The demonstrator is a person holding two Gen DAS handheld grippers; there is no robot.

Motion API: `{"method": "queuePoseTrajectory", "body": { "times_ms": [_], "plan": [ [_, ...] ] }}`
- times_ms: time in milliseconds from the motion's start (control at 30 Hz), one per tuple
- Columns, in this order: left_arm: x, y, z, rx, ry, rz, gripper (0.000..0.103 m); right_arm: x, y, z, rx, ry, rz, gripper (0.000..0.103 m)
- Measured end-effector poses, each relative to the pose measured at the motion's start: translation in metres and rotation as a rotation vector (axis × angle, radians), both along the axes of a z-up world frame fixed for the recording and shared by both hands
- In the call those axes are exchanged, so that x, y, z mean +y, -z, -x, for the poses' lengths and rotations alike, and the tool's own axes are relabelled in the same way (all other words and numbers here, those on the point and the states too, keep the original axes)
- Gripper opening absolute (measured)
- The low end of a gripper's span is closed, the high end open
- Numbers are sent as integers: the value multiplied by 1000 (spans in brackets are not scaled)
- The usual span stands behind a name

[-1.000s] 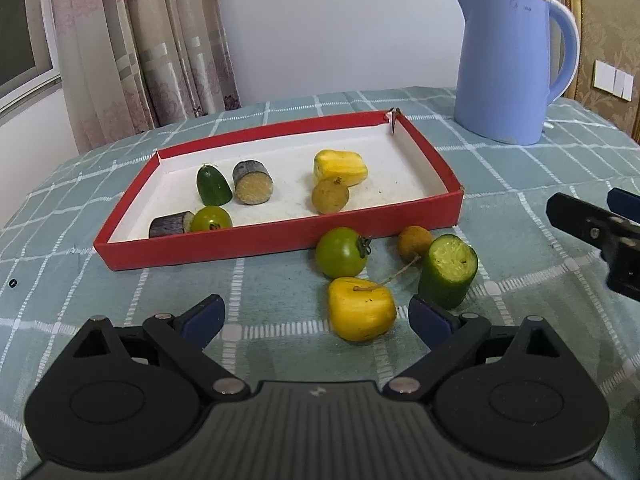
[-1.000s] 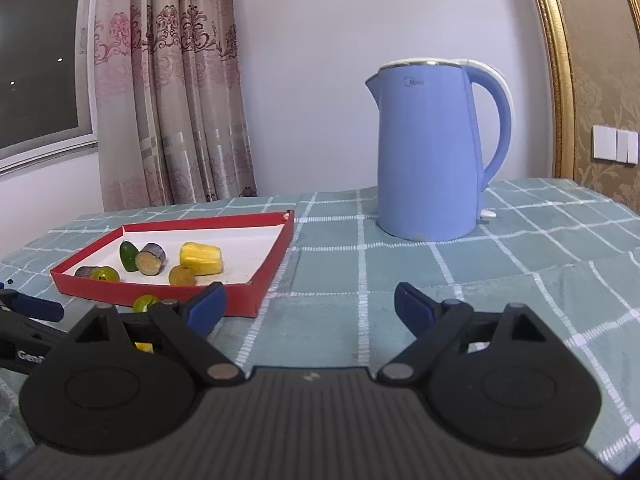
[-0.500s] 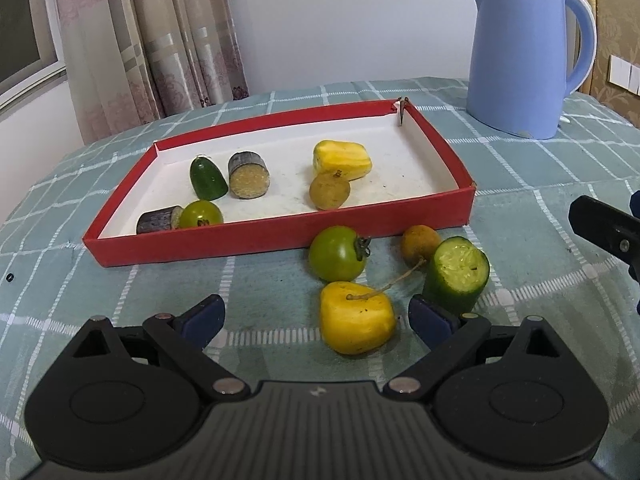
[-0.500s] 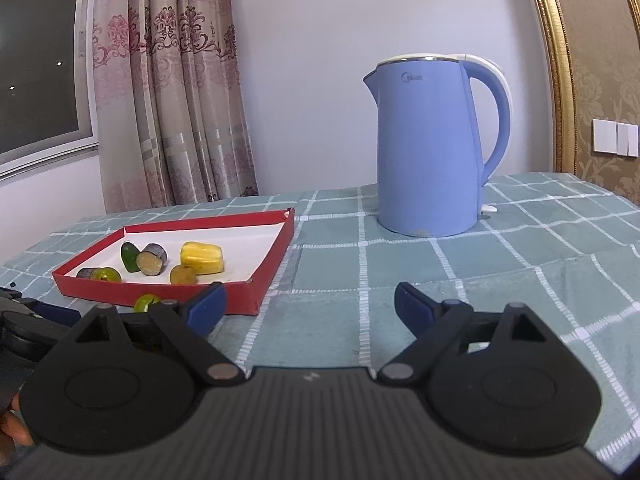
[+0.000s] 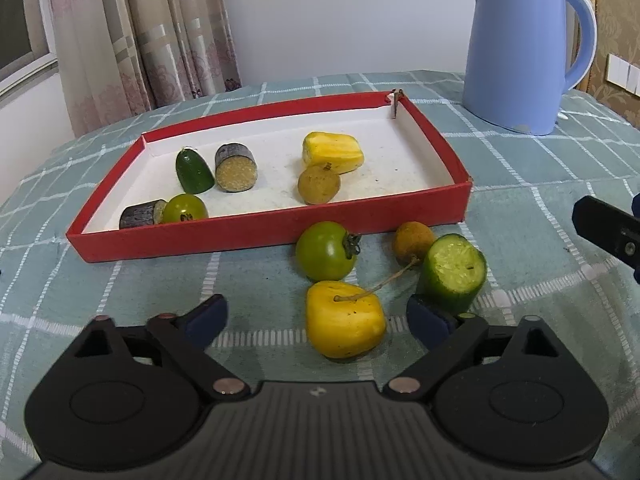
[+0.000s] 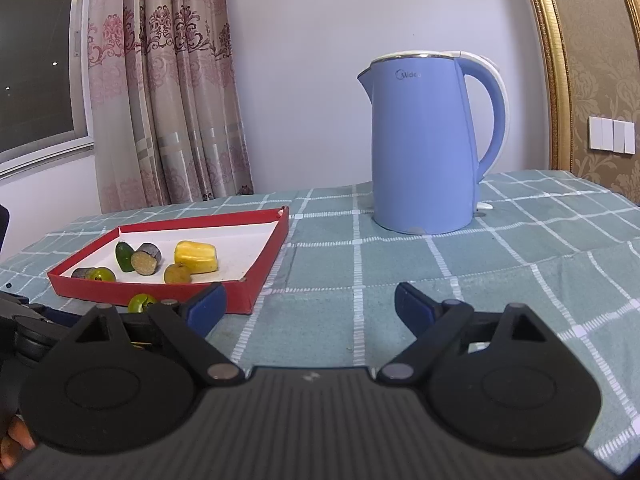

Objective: Organize fruits
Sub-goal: 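Lower the left gripper onto the yellow pepper beside the tray and close it, then lift the yellow pepper with the left gripper while the right gripper closes on the cucumber piece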

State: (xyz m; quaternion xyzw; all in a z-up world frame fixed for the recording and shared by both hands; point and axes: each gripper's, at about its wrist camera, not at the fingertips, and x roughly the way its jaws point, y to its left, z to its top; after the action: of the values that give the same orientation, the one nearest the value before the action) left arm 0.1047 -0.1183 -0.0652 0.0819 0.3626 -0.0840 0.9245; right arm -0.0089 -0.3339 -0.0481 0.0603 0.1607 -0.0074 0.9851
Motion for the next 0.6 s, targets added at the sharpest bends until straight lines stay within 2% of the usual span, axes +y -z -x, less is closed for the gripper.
{"method": "queuePoseTrajectory", "body": {
  "times_ms": [67, 167, 367, 600],
  "plan": [
    [-1, -1, 1, 4, 14, 16, 74, 0, 0, 0, 1, 2, 2, 90],
    [-4, -3, 3, 8, 34, 21, 54, 0, 1, 0, 3, 1, 1, 91],
    [-6, -4, 4, 18, 45, 41, 40, 0, 2, -1, 10, 1, 2, 91],
    [0, -5, 5, 20, 54, 65, 39, 0, 3, -1, 11, 2, 4, 91]
  ]
}}
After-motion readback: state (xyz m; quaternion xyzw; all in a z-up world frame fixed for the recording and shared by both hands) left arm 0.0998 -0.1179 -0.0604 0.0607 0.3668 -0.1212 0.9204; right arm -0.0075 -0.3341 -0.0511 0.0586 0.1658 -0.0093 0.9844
